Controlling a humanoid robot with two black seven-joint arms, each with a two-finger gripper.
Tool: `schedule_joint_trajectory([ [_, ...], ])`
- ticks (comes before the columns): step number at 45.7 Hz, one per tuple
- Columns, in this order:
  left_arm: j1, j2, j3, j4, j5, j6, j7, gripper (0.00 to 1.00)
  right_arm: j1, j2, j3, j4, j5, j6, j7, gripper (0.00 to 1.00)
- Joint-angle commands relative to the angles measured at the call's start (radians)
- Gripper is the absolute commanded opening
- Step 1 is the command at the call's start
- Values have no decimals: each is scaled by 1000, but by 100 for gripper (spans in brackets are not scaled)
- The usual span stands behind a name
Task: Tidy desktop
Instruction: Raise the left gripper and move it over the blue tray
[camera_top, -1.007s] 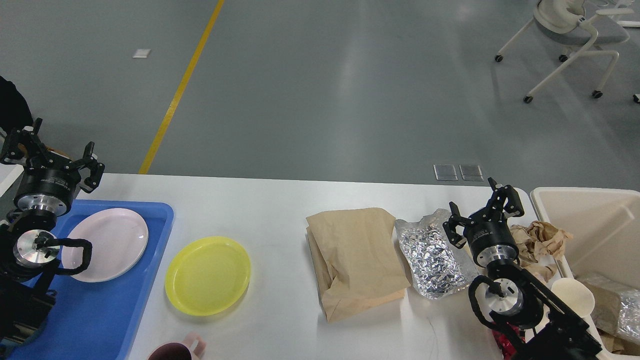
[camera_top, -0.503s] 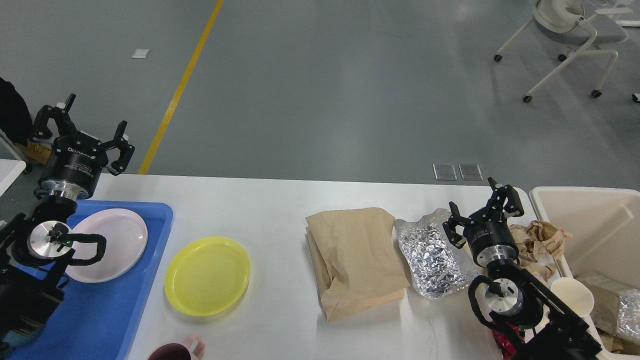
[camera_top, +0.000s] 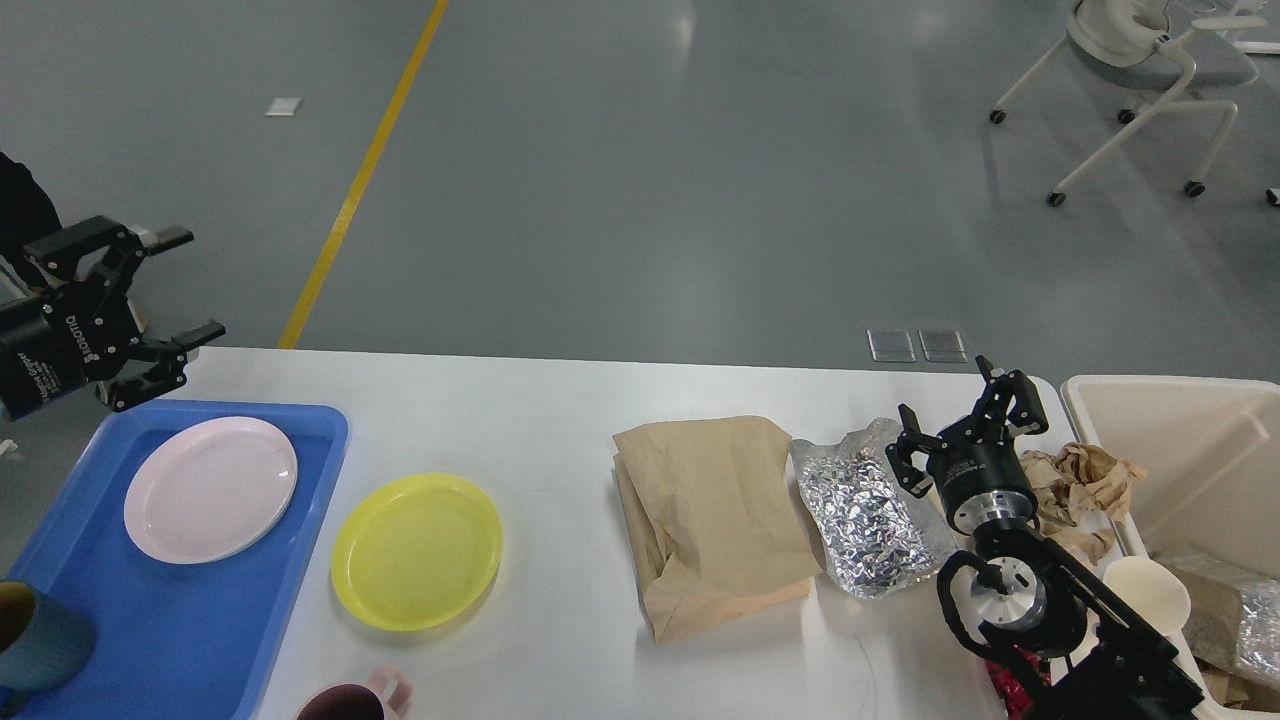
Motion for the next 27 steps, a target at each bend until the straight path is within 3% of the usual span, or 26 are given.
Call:
schedule_joint_trajectory([
  [1, -207, 7, 375, 2, 16, -111, 1, 96, 0, 0, 0, 0, 0, 0, 1, 100],
  [9, -470, -44, 860, 3, 16, -143, 0, 96, 0, 0, 0, -1, 0, 0, 1, 100],
  [18, -736, -169, 1276, 9, 42, -143, 1, 96, 0, 0, 0, -1, 0, 0, -1, 100],
  [22, -820, -272, 1420, 11, 81, -143, 14, 96, 0, 0, 0, -1, 0, 0, 1, 100],
  [27, -862, -415, 1506, 11, 100, -143, 69, 96, 0, 0, 0, 0, 0, 0, 1, 100],
])
